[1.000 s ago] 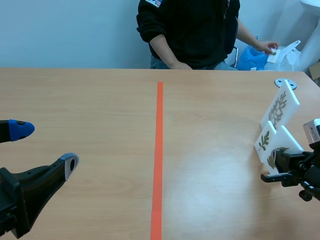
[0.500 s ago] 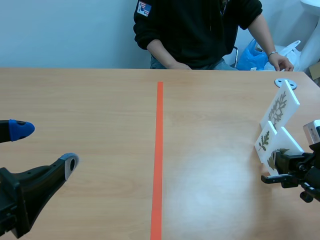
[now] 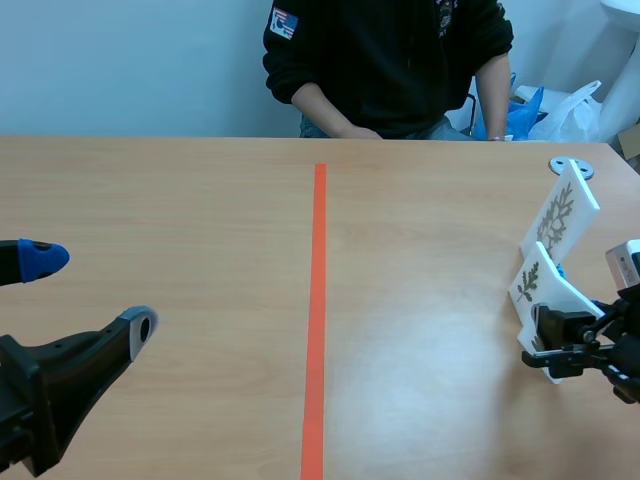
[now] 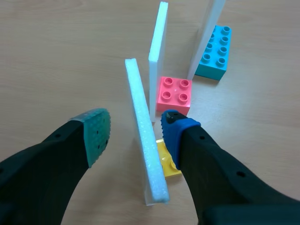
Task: Sort the leaf by its shape. The table is split by an orange tape line. A compound leaf with several leaflets goes to the left side, a simple leaf with one blade goes to the right side. Return to the home posture when a red brick is placed on the table.
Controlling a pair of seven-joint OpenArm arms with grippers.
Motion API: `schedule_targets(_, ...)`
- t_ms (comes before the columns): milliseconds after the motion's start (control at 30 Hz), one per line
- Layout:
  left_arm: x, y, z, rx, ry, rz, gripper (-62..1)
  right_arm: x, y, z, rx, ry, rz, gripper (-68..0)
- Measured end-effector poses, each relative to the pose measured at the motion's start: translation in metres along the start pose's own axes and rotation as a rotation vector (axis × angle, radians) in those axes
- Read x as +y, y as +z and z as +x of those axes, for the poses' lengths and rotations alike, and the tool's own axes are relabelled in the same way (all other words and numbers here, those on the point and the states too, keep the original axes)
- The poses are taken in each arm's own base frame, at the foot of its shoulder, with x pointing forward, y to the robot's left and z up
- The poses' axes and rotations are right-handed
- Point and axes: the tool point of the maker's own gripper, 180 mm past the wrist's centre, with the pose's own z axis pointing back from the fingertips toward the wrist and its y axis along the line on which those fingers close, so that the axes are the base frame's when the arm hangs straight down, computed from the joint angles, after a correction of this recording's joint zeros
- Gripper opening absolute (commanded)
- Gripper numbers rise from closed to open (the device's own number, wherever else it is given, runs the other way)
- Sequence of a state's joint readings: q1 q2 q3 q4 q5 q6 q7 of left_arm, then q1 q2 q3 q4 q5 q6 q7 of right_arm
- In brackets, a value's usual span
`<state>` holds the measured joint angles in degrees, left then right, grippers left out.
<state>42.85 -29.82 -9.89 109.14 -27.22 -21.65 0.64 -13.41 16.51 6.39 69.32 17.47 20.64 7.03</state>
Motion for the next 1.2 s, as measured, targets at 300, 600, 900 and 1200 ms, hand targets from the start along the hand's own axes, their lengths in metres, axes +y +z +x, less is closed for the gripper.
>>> schedule_targets(300, 0.000, 0.000, 0.000, 0.000, 0.000, 0.000, 1.4, -0.002, 0.021, 0.049, -0.116, 0.015, 0.049, -31.4)
schedule_targets(600, 0.000, 0.000, 0.000, 0.000, 0.000, 0.000, 1.4, 0.019, 0.054, 0.089, -0.176, 0.092, 0.175, 0.4)
schedule_targets(900, 0.000, 0.000, 0.000, 0.000, 0.000, 0.000, 1.4, 0.057, 0.070, 0.093, -0.126, 0.096, 0.341, 0.4)
schedule_targets(1200, 0.000, 0.000, 0.000, 0.001, 0.000, 0.000, 1.4, 0.073, 0.086, 0.095, -0.081, 0.093, 0.321, 0.4)
